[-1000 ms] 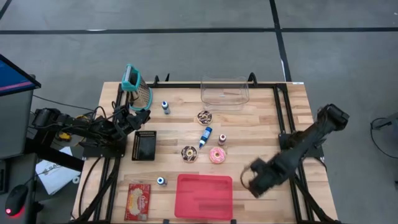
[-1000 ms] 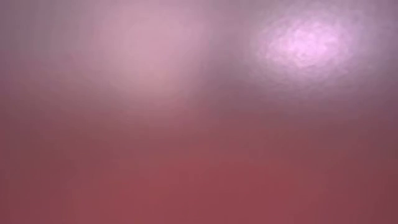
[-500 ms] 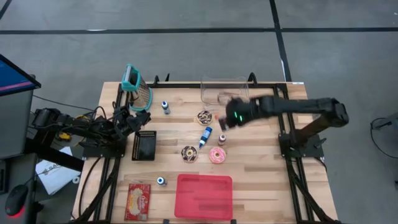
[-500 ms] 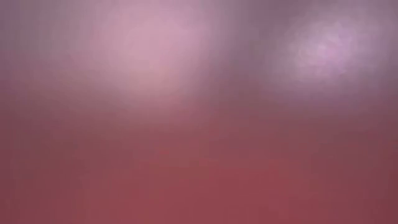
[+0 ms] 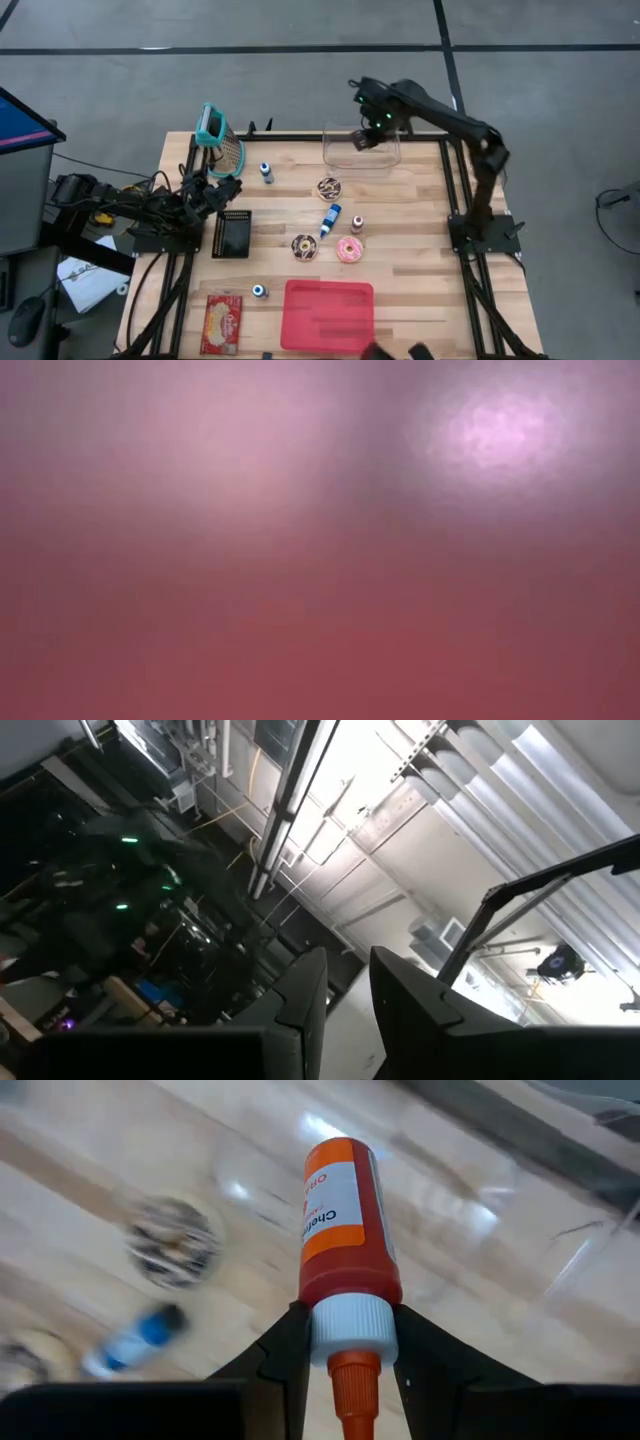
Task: Pick & Place Food Item
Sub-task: Put the orange food coloring bottle into the transparent bin
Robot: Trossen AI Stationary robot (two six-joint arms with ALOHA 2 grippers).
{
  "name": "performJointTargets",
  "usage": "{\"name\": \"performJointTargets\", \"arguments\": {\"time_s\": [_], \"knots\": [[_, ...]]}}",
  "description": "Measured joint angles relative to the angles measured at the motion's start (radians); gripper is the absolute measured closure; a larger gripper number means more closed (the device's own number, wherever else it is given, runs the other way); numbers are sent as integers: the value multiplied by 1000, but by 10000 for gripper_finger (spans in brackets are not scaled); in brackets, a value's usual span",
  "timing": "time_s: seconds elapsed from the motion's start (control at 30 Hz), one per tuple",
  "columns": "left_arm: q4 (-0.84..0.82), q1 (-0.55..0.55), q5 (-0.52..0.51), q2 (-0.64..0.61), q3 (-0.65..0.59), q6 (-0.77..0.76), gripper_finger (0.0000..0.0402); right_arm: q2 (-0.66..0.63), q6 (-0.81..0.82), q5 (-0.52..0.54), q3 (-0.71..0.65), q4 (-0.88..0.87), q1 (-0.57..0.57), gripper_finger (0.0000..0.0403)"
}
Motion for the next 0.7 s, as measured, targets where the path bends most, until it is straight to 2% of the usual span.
{"name": "performJointTargets", "arguments": {"time_s": [0.13,0.27,0.7], "knots": [[-2,0,-23,0,0,13,325,126,-127,-9,83,-101,-57,297],[-4,0,-56,1,0,29,325,204,-184,-8,116,-108,-109,297],[-6,0,-85,1,0,30,325,303,-242,11,123,-120,-187,293]]}}
